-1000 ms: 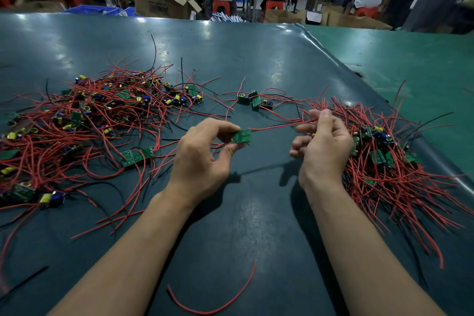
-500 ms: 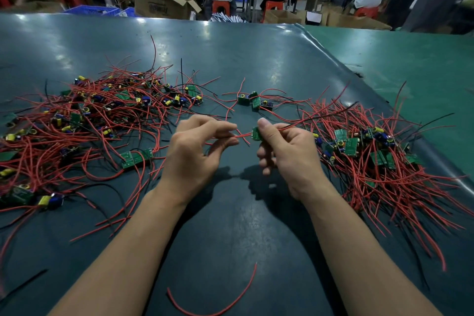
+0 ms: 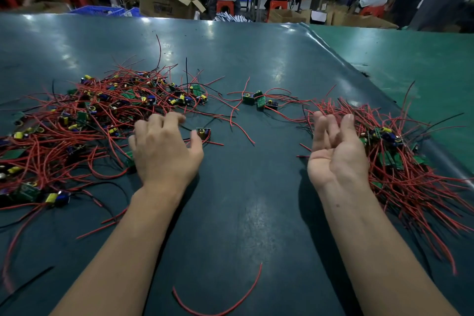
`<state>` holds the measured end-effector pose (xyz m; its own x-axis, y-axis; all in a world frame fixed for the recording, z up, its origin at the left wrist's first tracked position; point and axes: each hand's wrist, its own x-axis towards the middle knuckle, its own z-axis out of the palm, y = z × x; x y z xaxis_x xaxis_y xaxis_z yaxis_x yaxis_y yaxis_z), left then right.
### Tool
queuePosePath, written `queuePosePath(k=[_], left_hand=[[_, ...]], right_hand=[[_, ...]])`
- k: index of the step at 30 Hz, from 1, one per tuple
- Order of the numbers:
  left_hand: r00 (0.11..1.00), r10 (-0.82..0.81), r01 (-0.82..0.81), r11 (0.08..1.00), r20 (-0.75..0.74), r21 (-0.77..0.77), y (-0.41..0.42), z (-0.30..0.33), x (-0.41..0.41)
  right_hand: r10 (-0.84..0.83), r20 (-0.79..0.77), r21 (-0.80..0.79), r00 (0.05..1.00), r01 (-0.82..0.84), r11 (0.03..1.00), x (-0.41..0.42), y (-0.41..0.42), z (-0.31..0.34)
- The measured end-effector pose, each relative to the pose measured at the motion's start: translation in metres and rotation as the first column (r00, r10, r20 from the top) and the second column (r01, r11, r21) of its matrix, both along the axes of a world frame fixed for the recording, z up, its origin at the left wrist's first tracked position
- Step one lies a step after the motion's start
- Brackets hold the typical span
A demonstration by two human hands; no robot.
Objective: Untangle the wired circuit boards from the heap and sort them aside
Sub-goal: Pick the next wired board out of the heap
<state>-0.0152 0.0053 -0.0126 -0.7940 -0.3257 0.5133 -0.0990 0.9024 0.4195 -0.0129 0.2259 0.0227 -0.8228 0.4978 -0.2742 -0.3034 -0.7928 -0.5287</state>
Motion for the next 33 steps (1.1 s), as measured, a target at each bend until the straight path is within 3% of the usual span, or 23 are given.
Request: queuePosePath(k=[4, 8, 11, 14, 16, 18, 19, 20, 21, 23, 24, 27, 29, 31, 33], left_hand=[[0.975, 0.026, -0.012, 0.998, 0.22, -0.068, 0.002, -0.003, 0.005], [0.966, 0.026, -0.001, 0.995, 0.258, -0.098, 0.002, -0.003, 0.004], [0.98, 0.002, 0.014, 0.997, 0.201, -0.076, 0.0, -0.002, 0.004], [0.992, -0.115, 0.116, 0.993, -0.046, 0.009, 0.002, 0.002, 0.007], [0.955, -0.211, 0.216, 0.976, -0.209, 0.002, 0.004, 0.004, 0.01], [0.906, -0.321, 0.311, 0.947, -0.274, -0.079, 0.006, 0.005, 0.011], [0.875, -0.393, 0.372, 0.92, -0.283, -0.126, 0.008, 0.004, 0.01], [0.832, -0.474, 0.442, 0.881, -0.287, -0.172, 0.011, 0.003, 0.01], [0.782, -0.55, 0.509, 0.835, -0.293, -0.209, 0.014, 0.003, 0.01], [0.703, -0.627, 0.582, 0.779, -0.337, -0.234, 0.02, 0.003, 0.011], [0.695, -0.602, 0.562, 0.796, -0.393, -0.225, 0.022, 0.003, 0.012], [0.679, -0.375, 0.458, 0.888, -0.631, -0.035, 0.022, 0.006, 0.013], [0.685, -0.307, 0.504, 0.855, -0.661, 0.124, 0.021, 0.006, 0.014], [0.727, -0.399, 0.602, 0.762, -0.559, 0.238, 0.027, 0.003, 0.015], [0.74, -0.53, 0.667, 0.658, -0.414, 0.35, 0.034, -0.001, 0.015]], right_hand=[[0.018, 0.025, -0.035, 1.0, -0.017, 0.999, 0.002, 0.006, -0.005], [0.177, 0.08, 0.063, 0.981, -0.182, 0.981, 0.004, 0.004, -0.007], [0.289, 0.138, 0.179, 0.947, -0.311, 0.933, 0.004, -0.003, -0.008], [0.329, 0.207, 0.391, 0.921, -0.386, 0.836, 0.002, -0.013, -0.013], [0.36, 0.224, 0.63, 0.906, -0.416, 0.656, 0.004, -0.022, -0.018], [0.341, 0.164, 0.932, 0.926, -0.259, 0.254, 0.006, -0.027, -0.027], [0.361, 0.118, 0.99, 0.925, -0.139, 0.03, 0.006, -0.03, -0.033], [0.379, 0.084, 0.991, 0.921, -0.039, -0.124, 0.006, -0.033, -0.036], [0.386, 0.053, 0.982, 0.921, 0.022, -0.187, 0.006, -0.035, -0.038], [0.305, -0.023, 0.987, 0.952, 0.07, -0.145, 0.003, -0.034, -0.04], [0.252, -0.024, 0.998, 0.967, 0.038, -0.054, 0.001, -0.033, -0.039], [0.236, 0.112, 0.903, 0.965, -0.198, 0.382, -0.002, -0.031, -0.033], [0.298, 0.156, 0.768, 0.942, -0.305, 0.563, -0.001, -0.03, -0.028], [0.362, 0.152, 0.714, 0.92, -0.355, 0.603, 0.001, -0.029, -0.024], [0.416, 0.118, 0.733, 0.901, -0.362, 0.576, 0.004, -0.031, -0.022]])
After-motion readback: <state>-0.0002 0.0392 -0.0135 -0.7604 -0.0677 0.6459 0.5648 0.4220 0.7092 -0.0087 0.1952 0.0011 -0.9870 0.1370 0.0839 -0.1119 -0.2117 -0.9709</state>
